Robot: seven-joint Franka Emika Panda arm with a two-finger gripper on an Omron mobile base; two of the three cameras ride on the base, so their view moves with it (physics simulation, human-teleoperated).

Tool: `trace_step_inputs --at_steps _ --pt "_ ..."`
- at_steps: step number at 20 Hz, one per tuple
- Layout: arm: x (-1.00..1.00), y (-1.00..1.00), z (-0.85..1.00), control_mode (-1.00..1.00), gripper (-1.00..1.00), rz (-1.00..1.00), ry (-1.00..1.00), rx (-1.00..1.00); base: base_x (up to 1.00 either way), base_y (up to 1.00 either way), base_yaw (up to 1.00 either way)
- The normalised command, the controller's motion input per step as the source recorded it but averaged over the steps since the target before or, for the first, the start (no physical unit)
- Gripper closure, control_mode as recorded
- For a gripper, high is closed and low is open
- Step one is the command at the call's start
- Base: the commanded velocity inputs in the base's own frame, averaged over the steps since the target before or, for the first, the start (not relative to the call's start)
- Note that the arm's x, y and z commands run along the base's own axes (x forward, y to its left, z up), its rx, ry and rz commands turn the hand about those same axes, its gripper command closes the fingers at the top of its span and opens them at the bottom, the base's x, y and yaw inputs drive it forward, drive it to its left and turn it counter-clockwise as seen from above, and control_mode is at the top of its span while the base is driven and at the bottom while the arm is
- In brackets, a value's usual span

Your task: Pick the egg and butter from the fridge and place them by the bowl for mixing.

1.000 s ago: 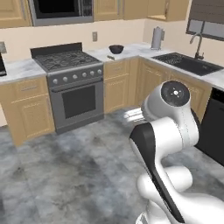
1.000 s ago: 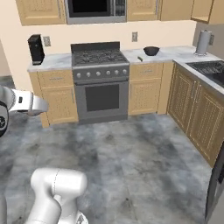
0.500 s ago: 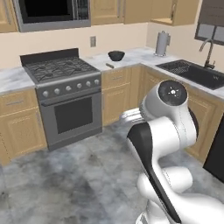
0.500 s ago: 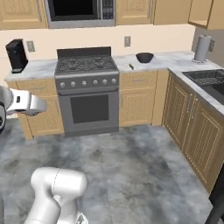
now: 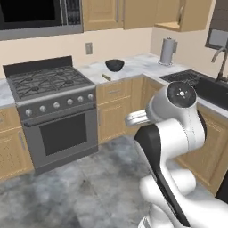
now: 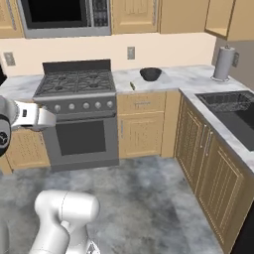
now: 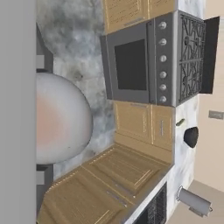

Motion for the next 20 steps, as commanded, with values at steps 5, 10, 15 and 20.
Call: trace_step_inputs --at_steps 5,10,15,20 --pt "0.0 0.0 0.0 1.0 1.0 0.0 0.0 0.0 1.0 0.0 0.0" --pt "0.0 0.0 0.0 1.0 1.0 0.0 0.0 0.0 1.0 -0.07 0.0" --pt "0.0 0.0 0.0 1.0 1.0 0.0 0.0 0.0 1.0 -0.56 0.05" --pt "0.0 0.0 0.0 1.0 1.0 0.0 0.0 0.0 1.0 -0.46 0.09"
